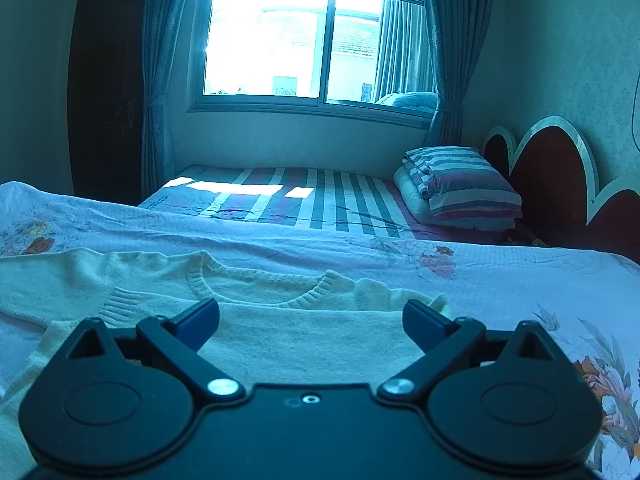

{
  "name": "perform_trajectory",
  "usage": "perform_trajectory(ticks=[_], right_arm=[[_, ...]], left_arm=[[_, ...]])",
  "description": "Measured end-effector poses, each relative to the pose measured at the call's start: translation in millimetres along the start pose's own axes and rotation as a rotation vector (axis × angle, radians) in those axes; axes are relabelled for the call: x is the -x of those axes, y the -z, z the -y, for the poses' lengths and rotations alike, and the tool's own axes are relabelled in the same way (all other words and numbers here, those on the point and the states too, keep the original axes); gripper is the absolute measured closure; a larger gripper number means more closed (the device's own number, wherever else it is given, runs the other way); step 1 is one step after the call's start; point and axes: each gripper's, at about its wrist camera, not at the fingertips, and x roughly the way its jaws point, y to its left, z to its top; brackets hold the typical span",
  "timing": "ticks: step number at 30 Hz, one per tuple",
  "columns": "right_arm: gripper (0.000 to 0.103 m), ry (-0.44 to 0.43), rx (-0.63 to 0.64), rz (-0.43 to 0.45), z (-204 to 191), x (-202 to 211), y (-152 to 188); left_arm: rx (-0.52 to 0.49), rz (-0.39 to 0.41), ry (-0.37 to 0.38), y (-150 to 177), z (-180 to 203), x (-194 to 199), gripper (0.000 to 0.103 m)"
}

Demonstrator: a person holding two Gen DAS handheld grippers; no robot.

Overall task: Fold small clothes
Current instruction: 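Move the open left tool to the other sleeve's ribbed cuff, then close the left tool on the ribbed cuff, then lift the cuff with the left tool and carry it across the sweater body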

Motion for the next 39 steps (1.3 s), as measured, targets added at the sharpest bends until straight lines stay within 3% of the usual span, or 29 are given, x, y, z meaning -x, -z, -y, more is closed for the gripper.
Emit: perform_trajectory(ticks=[5,6,7,11,18,19,20,22,27,29,31,36,38,39], right_arm=[[0.004,-0.001,0.002,0.001,-1,0,2],[0.004,-0.001,0.001,0.000,-1,-1,3],[0.004,-0.002,0.002,-0.002,-2,-1,4],[0.004,-0.006,0.002,-0.005,-4,-2,6],[0.004,-0.014,-0.004,0.006,-4,1,5],[0.004,-0.015,-0.007,0.005,-3,1,5],[0.004,-0.014,-0.008,0.005,-3,1,5],[0.004,-0.015,-0.008,0.008,-2,2,6],[0.004,-0.015,-0.003,0.004,-2,3,7],[0.004,-0.014,0.006,0.001,-3,4,8],[0.004,-0.013,0.008,0.003,-3,5,9],[0.004,-0.014,0.011,0.011,-1,7,8],[0.004,-0.017,0.013,0.013,1,7,8],[0.004,-0.015,0.013,0.012,1,7,8]], left_arm=[[0.066,0.004,0.081,-9,-8,1,0.004],[0.072,-0.001,0.102,-10,-9,0,0.015],[0.080,-0.010,0.103,-11,-9,0,0.034],[0.127,-0.028,0.121,-14,-17,-1,0.041],[0.191,-0.041,0.139,-10,-32,6,0.040],[0.190,-0.043,0.143,-8,-33,7,0.034],[0.192,-0.045,0.156,-7,-35,8,0.019],[0.199,-0.049,0.184,-4,-34,8,0.007],[0.148,-0.039,0.216,-1,-17,4,0.009],[0.159,-0.056,0.253,-3,-12,1,0.039],[0.160,-0.083,0.277,-3,-6,-5,0.062],[0.151,-0.065,0.248,-2,0,-4,0.071],[0.132,-0.059,0.225,-2,1,-3,0.099],[0.121,-0.049,0.214,-2,2,-2,0.099]])
